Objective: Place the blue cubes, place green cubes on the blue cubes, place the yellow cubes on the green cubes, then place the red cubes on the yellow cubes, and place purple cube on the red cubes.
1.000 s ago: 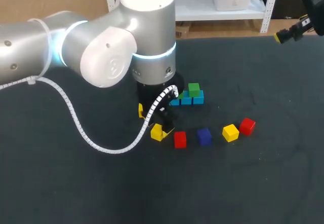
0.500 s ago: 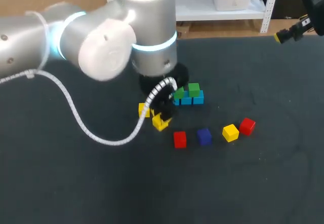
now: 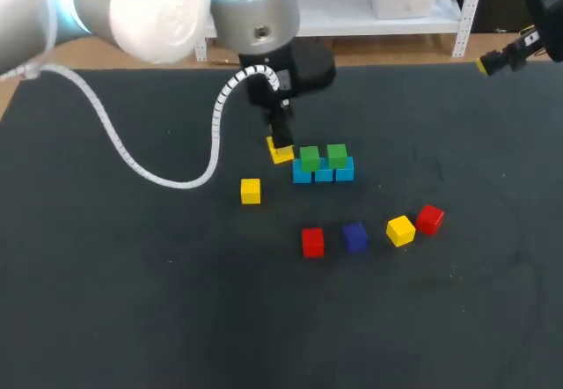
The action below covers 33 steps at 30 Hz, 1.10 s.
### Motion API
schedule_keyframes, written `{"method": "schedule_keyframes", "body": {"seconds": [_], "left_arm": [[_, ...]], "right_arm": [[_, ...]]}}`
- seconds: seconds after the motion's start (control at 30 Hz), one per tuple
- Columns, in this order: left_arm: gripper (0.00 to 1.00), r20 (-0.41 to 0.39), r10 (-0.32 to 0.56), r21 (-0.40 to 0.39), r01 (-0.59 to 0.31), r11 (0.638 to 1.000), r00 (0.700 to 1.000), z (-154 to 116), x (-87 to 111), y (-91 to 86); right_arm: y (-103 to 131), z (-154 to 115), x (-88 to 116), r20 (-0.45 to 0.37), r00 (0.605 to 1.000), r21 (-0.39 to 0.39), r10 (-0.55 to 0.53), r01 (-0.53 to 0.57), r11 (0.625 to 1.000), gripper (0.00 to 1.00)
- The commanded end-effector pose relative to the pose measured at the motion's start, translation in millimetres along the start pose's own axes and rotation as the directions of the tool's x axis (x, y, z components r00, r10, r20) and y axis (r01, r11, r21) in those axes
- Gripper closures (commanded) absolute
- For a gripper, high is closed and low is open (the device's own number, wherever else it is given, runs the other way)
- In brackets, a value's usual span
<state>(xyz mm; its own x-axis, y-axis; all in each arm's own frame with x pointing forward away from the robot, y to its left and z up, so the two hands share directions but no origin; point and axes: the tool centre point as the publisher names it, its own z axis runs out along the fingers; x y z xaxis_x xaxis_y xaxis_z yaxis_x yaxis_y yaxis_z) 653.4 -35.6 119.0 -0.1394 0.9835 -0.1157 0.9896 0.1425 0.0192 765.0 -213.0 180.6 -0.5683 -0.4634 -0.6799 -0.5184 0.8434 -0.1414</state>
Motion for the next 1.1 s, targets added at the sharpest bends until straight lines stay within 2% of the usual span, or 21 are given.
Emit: {"method": "schedule_keyframes", "body": {"seconds": [0.03, 0.17, 0.43, 0.57, 0.87, 1.1], "left_arm": [[1.00, -0.021, 0.049, 0.050, -0.048, 0.998, 0.999, 12.3, -21.7, 7.9], [1.00, -0.024, 0.103, 0.074, -0.101, 0.992, 0.994, 23.4, -34.0, 6.7], [1.00, -0.065, 0.188, 0.066, -0.184, 0.981, 0.980, 35.7, -52.9, 15.8], [1.00, -0.079, 0.206, 0.057, -0.202, 0.978, 0.975, 39.4, -59.3, 25.9], [1.00, -0.122, 0.253, 0.051, -0.248, 0.967, 0.960, 49.5, -65.8, 35.8], [1.00, -0.126, 0.262, 0.060, -0.256, 0.965, 0.957, 53.2, -71.1, 47.2]], "right_arm": [[2.7, -0.2, 1.7, 0.006, 1.000, 0.013, 0.001, -0.001, 1.000, 0.00], [2.7, -0.2, 1.7, 0.006, 1.000, 0.013, 0.001, -0.001, 1.000, 0.00], [2.7, -0.2, 1.7, 0.006, 1.000, 0.013, 0.001, -0.001, 1.000, 0.00], [2.7, -0.2, 1.7, 0.006, 1.000, 0.013, 0.001, -0.001, 1.000, 0.00], [2.7, -0.2, 1.7, 0.006, 1.000, 0.013, 0.001, -0.001, 1.000, 0.00], [2.7, -0.2, 1.7, 0.006, 1.000, 0.013, 0.001, -0.001, 1.000, 0.00]]}}
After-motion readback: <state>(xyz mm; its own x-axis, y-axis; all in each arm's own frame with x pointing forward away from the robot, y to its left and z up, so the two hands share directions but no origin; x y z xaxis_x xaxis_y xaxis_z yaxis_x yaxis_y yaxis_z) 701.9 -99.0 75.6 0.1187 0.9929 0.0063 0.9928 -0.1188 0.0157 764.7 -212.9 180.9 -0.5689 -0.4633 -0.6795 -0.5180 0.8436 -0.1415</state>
